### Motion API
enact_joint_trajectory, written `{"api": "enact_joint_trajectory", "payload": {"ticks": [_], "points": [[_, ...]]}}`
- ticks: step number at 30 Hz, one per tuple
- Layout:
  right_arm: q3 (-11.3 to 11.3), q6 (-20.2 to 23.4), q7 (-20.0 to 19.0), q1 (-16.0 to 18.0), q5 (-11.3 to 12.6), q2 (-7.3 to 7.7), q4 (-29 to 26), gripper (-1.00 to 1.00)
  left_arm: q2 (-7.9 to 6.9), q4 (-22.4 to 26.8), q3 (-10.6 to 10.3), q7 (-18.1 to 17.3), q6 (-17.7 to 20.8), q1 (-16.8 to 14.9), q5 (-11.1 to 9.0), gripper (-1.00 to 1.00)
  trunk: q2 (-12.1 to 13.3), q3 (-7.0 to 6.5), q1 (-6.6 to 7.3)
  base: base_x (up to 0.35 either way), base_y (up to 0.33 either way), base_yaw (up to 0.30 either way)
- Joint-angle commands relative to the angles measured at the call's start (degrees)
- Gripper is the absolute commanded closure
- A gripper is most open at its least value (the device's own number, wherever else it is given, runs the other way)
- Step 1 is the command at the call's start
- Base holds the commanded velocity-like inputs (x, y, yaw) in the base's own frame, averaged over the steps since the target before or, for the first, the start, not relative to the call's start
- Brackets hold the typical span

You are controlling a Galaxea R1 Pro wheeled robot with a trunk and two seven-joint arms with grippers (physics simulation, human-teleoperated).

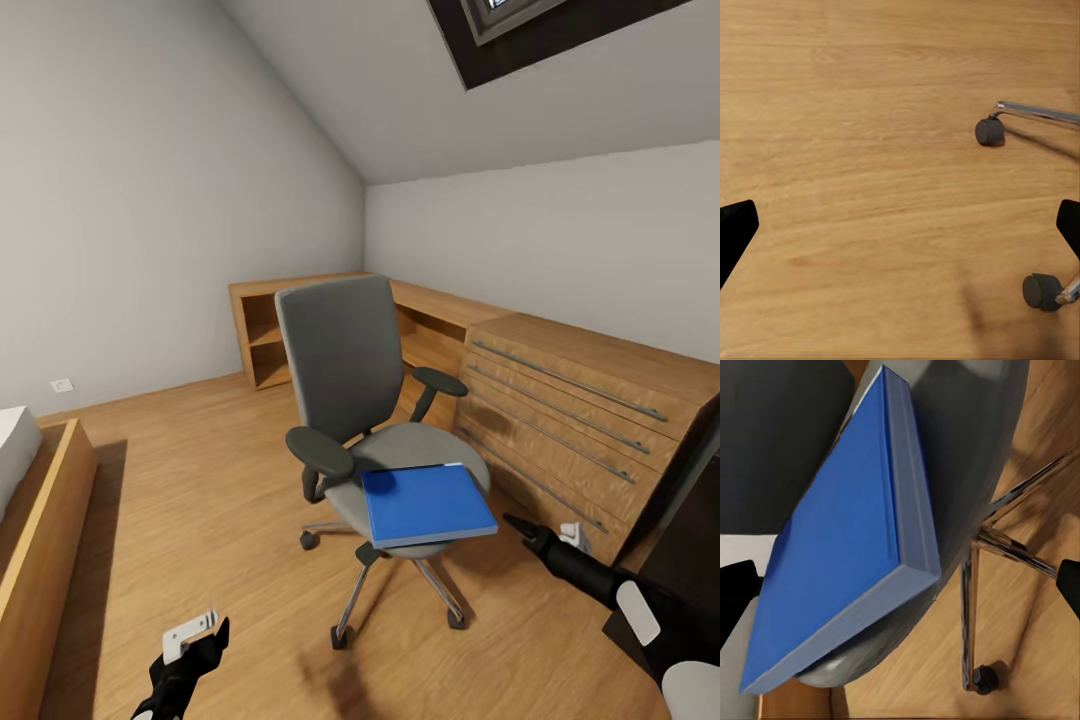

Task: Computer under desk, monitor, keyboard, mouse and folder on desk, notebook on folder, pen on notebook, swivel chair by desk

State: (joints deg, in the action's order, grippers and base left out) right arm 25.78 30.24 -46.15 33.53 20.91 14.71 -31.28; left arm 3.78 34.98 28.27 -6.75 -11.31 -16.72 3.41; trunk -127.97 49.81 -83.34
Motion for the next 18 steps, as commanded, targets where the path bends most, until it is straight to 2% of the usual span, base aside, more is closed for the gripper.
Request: {"api": "enact_joint_trajectory", "payload": {"ticks": [1, 15, 18], "points": [[0.14, 0.42, -0.11, 0.04, 0.27, -0.01, 0.20, -1.00, 0.08, -0.07, 0.48, -0.48, -0.21, -0.06, 0.36, -1.00, -0.02, 0.05, 0.01, 0.000, 0.000, 0.000], [0.20, 0.41, -2.53, 0.04, 0.73, 0.12, 2.03, -1.00, 0.02, -1.14, 0.48, -0.37, -0.36, -0.06, 0.33, -1.00, -0.02, 0.05, 0.01, 0.000, 0.000, 0.000], [0.20, 0.40, -2.96, 0.04, 0.77, 0.20, 2.25, -1.00, 0.07, -1.21, 0.47, -0.28, -0.37, -0.06, 0.36, -1.00, -1.23, 0.59, -0.65, 0.000, 0.000, 0.000]]}}
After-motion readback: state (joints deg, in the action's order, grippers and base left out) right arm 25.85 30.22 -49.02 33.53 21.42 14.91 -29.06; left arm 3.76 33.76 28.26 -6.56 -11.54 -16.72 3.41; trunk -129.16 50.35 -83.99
